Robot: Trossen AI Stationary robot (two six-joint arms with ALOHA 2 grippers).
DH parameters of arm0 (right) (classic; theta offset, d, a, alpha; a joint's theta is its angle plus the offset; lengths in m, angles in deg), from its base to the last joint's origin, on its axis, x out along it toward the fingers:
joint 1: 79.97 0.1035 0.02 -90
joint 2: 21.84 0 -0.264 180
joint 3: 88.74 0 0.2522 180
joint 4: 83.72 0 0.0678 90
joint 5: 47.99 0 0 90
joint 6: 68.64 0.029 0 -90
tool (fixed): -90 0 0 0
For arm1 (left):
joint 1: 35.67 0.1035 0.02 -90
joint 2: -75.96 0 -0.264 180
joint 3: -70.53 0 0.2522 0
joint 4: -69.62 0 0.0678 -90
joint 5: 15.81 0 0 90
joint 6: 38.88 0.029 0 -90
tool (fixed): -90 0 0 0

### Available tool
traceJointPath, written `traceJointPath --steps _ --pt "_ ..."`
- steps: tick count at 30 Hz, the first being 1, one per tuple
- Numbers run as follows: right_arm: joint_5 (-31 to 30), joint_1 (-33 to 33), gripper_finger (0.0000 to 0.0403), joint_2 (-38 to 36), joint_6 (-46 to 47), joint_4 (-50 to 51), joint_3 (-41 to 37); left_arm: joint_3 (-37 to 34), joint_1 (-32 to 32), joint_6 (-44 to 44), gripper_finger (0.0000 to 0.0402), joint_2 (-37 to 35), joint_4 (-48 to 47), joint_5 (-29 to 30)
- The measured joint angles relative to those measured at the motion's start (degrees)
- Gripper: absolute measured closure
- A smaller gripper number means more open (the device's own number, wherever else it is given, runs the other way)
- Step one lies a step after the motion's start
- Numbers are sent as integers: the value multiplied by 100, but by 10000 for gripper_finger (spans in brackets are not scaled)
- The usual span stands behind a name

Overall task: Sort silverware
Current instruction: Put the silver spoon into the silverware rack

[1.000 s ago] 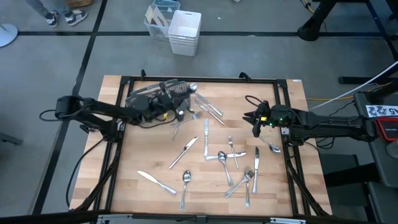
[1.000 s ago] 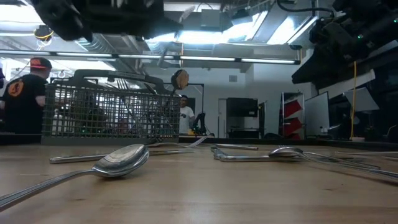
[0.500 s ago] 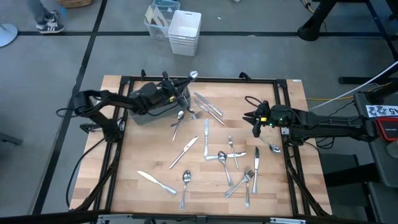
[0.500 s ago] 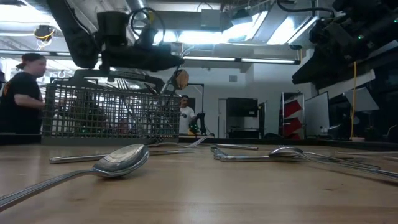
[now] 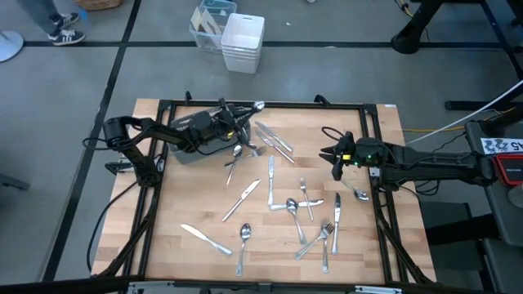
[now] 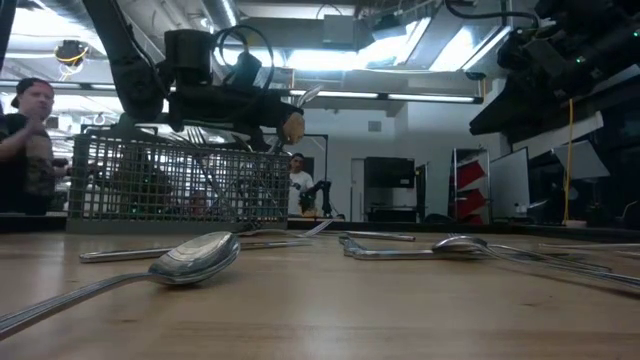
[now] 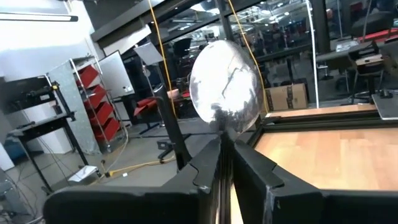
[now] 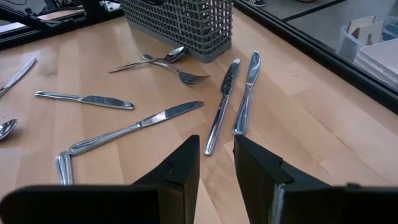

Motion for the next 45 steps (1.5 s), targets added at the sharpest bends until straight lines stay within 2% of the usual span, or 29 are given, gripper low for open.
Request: traceJointPath --steps 10,14,18,27,29,37,45 --pt "2 0 302 0 1 -1 0 -4 -127 -48 360 2 -53 48" --pt "2 2 302 0 2 -2 0 -57 -185 -204 359 63 -386 -1" --pt "2 2 302 0 2 0 0 -18 -222 -280 359 -4 -228 199" --pt "2 1 302 2 5 -2 0 -26 -373 -239 359 11 -317 224" --pt "2 0 302 2 5 -2 0 -24 -412 -232 359 8 -276 350" --pt "2 1 302 2 5 -2 0 -24 -553 -180 359 7 -277 1576" --pt "2 0 302 33 7 -159 0 -22 -923 -88 359 -217 -190 1610"
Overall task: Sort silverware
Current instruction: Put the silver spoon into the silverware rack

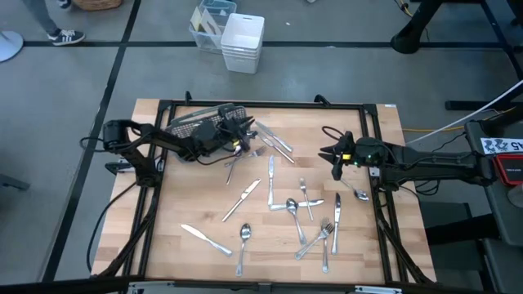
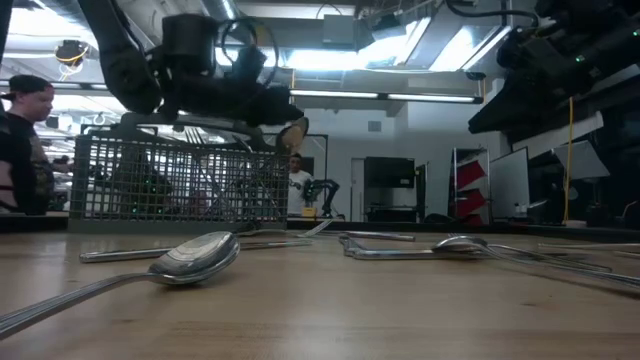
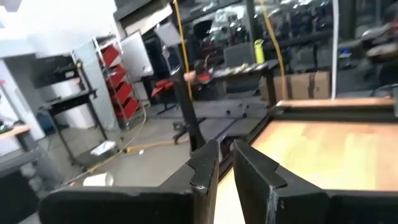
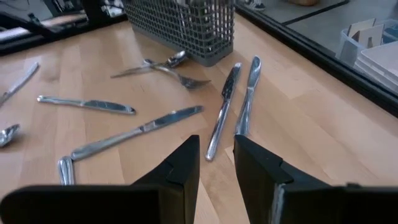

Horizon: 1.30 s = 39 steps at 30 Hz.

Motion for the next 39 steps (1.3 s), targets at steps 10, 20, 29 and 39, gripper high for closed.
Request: traceJointPath --steps 10,20,29,39 --pt "0 0 302 878 -665 -1458 2 7 -852 -410 359 -1384 -1016 2" --pt "44 0 302 2575 -1631 -3719 4 7 -1872 -1765 359 -2872 -4173 0" --pt "39 -4 302 4318 -2372 -5090 862 7 -2565 -2688 359 -3092 -5247 -2" --pt "-8 -364 302 5844 -2883 -4430 2657 5 -2976 -3283 359 -3075 -5717 1"
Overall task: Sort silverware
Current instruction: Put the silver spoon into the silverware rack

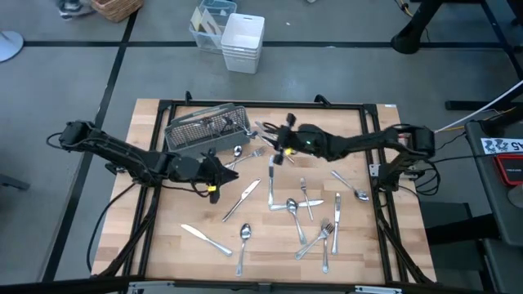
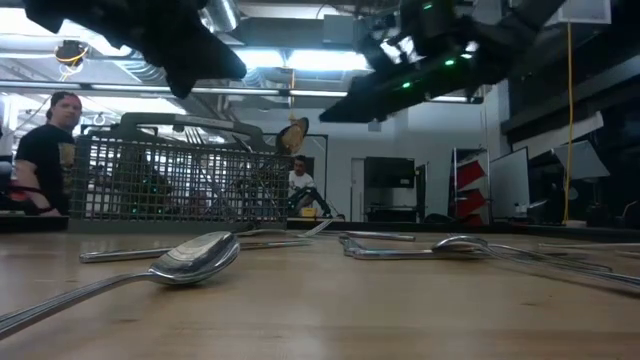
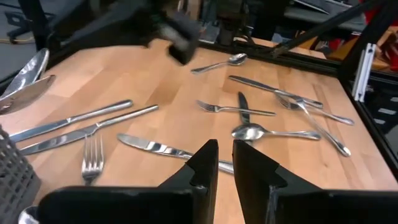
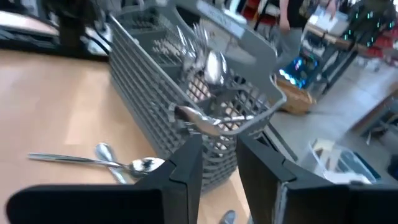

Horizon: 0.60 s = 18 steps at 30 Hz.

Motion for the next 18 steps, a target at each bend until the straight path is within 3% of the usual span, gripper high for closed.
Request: traceJointPath --steps 7,15,18 --pt "546 -130 302 559 64 176 628 1 -109 -2 359 0 -71 0" --pt "492 -126 302 759 81 129 1008 1 -109 0 359 0 -62 8" --pt "345 -126 302 789 81 116 1134 1 -91 63 359 0 -59 298"
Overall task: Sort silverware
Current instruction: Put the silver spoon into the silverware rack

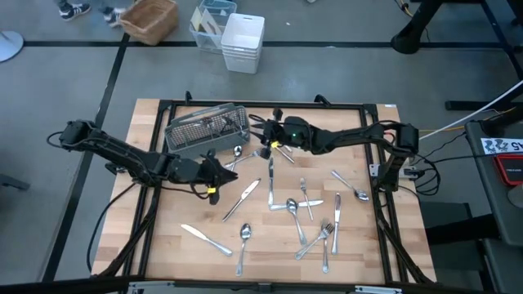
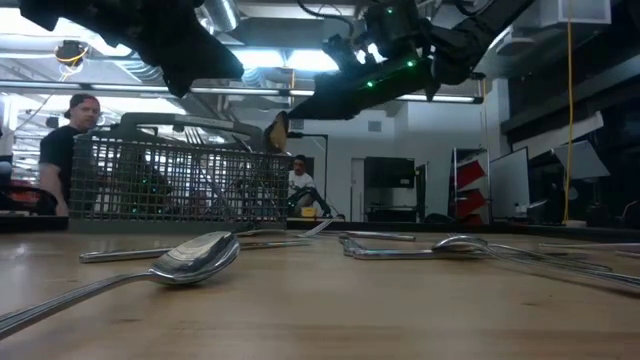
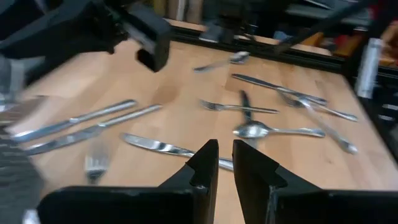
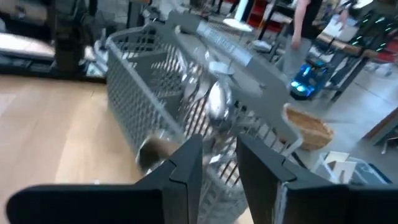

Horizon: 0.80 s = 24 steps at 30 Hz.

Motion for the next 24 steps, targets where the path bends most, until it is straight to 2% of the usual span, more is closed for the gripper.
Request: traceJointPath --steps 3,8,12,19,24 --pt "-58 -2 302 13 0 23 88 0 96 24 359 0 -3 388" --pt "-222 -2 302 16 -38 11 214 0 344 25 359 132 85 429" --pt "-267 -2 302 -10 -219 36 264 0 566 69 359 627 427 424" --pt "-631 7 302 -252 -407 451 409 -2 1127 861 359 1521 1654 477" --pt "-751 7 302 -524 -479 760 429 -1 1609 883 359 1875 1957 491"
